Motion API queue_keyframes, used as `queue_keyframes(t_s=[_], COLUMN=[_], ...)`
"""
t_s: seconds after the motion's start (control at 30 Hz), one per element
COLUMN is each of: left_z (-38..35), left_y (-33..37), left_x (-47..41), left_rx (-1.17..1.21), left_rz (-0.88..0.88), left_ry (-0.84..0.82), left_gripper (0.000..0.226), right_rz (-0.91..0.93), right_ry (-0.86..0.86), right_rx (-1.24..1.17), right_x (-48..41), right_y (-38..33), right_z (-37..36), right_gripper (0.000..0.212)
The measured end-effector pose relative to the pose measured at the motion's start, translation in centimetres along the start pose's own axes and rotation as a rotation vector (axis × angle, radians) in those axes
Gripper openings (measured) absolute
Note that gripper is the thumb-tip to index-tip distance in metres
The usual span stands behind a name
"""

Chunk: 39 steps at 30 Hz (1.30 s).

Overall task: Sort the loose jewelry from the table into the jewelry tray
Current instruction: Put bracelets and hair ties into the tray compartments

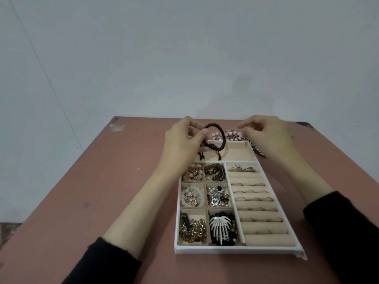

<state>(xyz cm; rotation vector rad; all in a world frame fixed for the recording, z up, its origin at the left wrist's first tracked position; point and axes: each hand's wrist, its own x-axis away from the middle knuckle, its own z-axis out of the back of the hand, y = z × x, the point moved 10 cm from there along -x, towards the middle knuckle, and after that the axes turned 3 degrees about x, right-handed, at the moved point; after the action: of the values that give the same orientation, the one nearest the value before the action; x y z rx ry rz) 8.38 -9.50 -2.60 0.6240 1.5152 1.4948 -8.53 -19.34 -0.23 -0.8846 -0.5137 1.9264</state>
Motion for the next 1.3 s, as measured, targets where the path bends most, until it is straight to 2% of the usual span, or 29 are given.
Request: queue_keyframes(t_s=[0.17,0.27,0.37,0.5,0.63,0.83,0.97,1.07,1.2,1.3], left_z=[0.0,-0.3,-0.1,0.8,1.5,1.9,1.9,1.9,1.4,1.3], left_y=[0.5,0.9,1.4,1.0,0.0,-1.3,-1.9,-1.5,-1.2,-1.2], left_x=[-0.1,0.0,0.3,0.1,-0.1,-0.9,-1.1,-1.0,-1.0,-1.2], left_rx=[-0.422,-0.548,-0.735,-0.856,-0.898,-0.870,-0.832,-0.818,-0.799,-0.794], left_rz=[-0.138,-0.185,-0.246,-0.199,-0.114,-0.091,-0.081,-0.125,-0.192,-0.223], left_ry=[0.002,-0.021,0.024,0.085,0.085,0.067,0.055,0.085,0.080,0.083], left_gripper=[0.007,0.011,0.018,0.018,0.013,0.006,0.020,0.010,0.013,0.015], right_rz=[0.025,0.048,0.046,0.010,-0.039,-0.082,-0.098,-0.081,-0.036,-0.049], right_ry=[0.004,0.007,0.018,0.049,0.053,0.054,0.038,-0.039,-0.199,-0.294], right_rx=[0.039,0.067,0.077,0.098,0.084,0.070,0.070,0.107,0.322,0.464], right_x=[-0.1,0.0,0.3,0.0,-0.6,-0.8,-1.2,-1.3,-0.8,-0.2], right_y=[0.0,-0.2,-0.1,0.8,1.9,2.6,3.2,3.7,4.1,5.0], right_z=[0.0,0.0,0.2,0.6,0.9,1.8,2.3,2.6,2.0,1.4], right_gripper=[0.024,0.025,0.023,0.022,0.021,0.022,0.018,0.015,0.006,0.008])
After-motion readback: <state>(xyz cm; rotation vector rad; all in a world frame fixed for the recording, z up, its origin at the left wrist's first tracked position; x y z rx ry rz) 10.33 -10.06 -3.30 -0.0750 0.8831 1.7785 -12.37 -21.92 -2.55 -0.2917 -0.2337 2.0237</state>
